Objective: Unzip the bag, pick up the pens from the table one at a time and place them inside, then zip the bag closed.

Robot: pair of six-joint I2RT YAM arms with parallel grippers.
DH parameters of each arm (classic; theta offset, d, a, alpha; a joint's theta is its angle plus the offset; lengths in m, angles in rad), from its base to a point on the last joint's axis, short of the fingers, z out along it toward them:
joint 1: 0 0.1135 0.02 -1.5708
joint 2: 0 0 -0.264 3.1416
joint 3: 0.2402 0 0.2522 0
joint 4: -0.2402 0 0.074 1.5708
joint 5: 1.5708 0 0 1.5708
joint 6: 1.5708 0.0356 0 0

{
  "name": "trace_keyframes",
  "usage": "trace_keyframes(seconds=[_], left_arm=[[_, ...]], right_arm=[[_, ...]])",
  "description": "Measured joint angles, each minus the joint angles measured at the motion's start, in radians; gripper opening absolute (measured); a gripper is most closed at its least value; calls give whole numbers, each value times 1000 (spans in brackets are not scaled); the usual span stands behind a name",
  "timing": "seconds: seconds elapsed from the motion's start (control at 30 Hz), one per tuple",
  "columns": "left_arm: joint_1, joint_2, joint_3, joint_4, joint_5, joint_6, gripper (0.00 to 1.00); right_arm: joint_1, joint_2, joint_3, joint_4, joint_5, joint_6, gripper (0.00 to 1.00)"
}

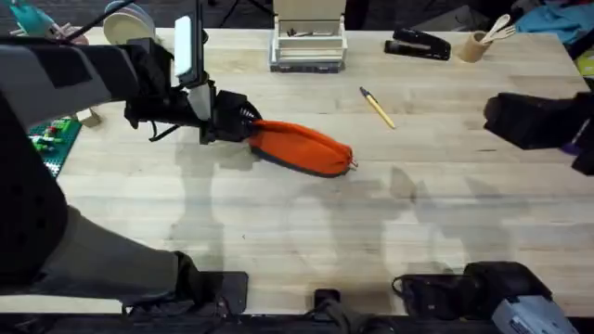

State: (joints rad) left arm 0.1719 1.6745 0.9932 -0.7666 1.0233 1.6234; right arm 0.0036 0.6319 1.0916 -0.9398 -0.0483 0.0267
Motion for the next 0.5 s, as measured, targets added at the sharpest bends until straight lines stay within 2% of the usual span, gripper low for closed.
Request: trace_keyframes(seconds=[0.1,0.13,0.2,0.23,0.5], left_arm=[[0,0,0,0,0,0,44],[0,0,0,-1,0,0,44],[0,0,0,-1,0,0,44],[0,0,0,-1,0,0,44],[0,0,0,0,0,0,44]], right_arm=[[0,0,0,-6,-81,1,998],[0,0,0,-24,-152,3,998],[0,0,0,-48,-186,3,998],[0,0,0,-101,-237,4,998],[0,0,0,-117,-253,26,998]])
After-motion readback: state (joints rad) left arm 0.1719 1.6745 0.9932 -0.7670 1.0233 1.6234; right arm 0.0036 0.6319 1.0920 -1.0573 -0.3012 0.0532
